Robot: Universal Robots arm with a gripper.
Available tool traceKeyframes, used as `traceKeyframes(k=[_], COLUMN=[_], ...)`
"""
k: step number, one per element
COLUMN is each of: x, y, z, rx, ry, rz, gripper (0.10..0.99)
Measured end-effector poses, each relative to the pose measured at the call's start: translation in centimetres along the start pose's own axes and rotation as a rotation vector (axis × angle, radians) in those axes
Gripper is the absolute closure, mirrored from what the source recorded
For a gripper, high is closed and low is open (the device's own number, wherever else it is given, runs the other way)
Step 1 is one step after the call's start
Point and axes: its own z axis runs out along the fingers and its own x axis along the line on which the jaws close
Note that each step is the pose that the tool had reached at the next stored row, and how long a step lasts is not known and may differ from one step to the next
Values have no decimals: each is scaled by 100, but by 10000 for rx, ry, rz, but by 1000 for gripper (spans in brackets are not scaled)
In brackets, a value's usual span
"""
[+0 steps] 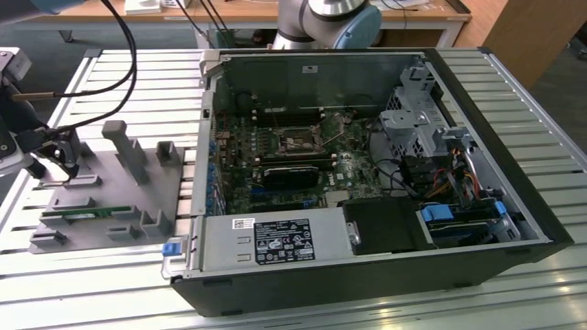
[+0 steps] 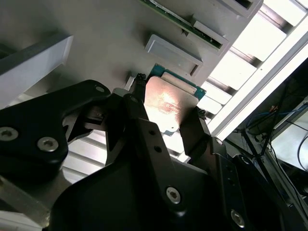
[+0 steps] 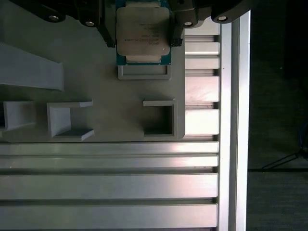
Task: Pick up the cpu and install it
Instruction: 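Pick up the cpu and move it towards the insertion slot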
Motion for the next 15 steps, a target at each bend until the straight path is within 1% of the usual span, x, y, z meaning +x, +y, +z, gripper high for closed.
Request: traceKeyframes(k=[15], x=[0], y=[7], z=[-88], rx=[0], ry=[-1], rz=[0], gripper=[549])
